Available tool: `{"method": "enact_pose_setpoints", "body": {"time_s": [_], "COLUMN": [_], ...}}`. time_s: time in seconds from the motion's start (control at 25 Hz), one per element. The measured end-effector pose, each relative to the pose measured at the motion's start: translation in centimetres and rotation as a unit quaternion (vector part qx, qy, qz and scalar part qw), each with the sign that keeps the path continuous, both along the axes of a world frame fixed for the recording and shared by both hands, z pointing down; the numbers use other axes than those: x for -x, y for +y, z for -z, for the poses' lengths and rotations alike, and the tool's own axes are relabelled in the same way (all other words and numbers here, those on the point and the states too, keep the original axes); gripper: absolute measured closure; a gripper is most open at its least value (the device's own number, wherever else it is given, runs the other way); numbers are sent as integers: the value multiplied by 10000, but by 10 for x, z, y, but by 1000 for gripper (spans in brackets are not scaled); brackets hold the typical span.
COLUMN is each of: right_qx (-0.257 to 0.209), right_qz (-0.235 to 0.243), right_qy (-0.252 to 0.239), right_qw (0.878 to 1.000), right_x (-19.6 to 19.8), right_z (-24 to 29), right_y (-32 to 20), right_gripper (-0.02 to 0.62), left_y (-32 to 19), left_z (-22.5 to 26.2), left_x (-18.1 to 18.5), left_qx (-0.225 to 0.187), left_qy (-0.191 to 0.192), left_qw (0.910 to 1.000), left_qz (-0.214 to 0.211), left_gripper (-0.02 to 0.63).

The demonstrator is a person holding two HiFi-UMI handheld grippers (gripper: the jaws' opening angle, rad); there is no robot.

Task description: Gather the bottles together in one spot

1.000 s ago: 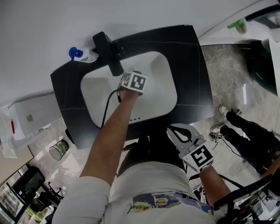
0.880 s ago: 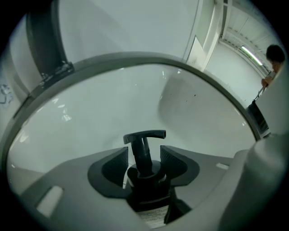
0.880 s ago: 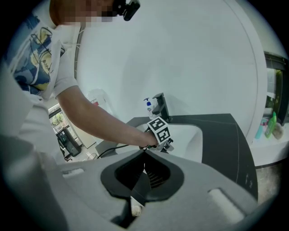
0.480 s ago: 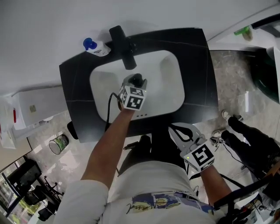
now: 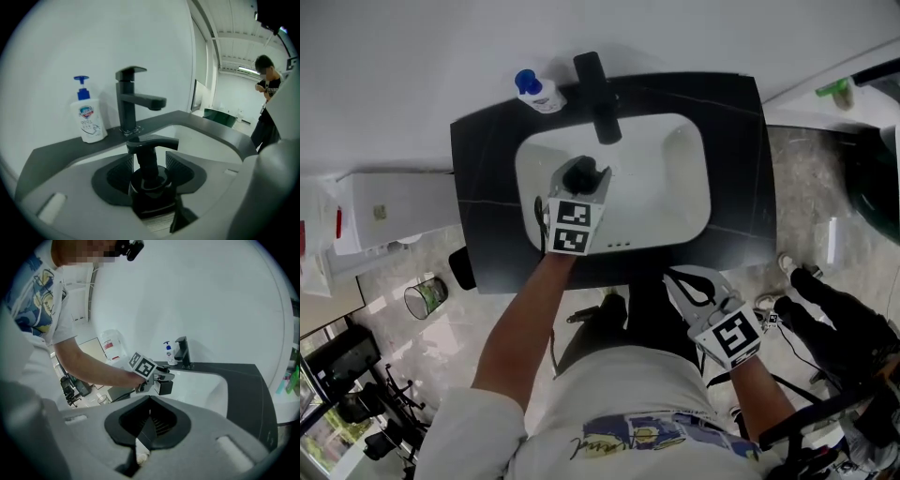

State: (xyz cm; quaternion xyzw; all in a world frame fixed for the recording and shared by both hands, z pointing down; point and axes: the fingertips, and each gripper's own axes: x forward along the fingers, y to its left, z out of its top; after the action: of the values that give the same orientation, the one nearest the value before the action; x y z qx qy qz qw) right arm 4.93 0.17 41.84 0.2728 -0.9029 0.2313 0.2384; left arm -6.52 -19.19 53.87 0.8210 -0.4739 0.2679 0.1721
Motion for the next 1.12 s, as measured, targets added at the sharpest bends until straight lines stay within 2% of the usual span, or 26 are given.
{"method": "enact_pose_setpoints", "body": {"time_s": [0.24, 0.52, 0.8, 0.92, 1.12], "right_qx": [72, -25, 11, 203, 295], "right_qz": [193, 287, 375, 357, 304], "right_qy": [133, -117, 44, 261, 271], "right_qw": [9997, 9995, 9993, 9988, 9987], "right_x": [8, 20, 16, 8, 3], "right_z": [-3, -1, -1, -9, -18], "right_y": [5, 4, -3, -4, -10], "right_gripper": [594, 594, 594, 594, 594], "left_y": [-18, -58, -107, -129, -159], "left_z": [46, 76, 93, 92, 87], "left_x": [60, 130, 166, 178, 192], "left_qx": [-426, -887, -1218, -1331, -1478], "left_qy": [245, 159, 176, 150, 186], "left_qw": [9962, 9848, 9744, 9704, 9647], "left_qz": [717, 1486, 1882, 2009, 2174], "left_gripper": [385, 385, 387, 387, 385]}}
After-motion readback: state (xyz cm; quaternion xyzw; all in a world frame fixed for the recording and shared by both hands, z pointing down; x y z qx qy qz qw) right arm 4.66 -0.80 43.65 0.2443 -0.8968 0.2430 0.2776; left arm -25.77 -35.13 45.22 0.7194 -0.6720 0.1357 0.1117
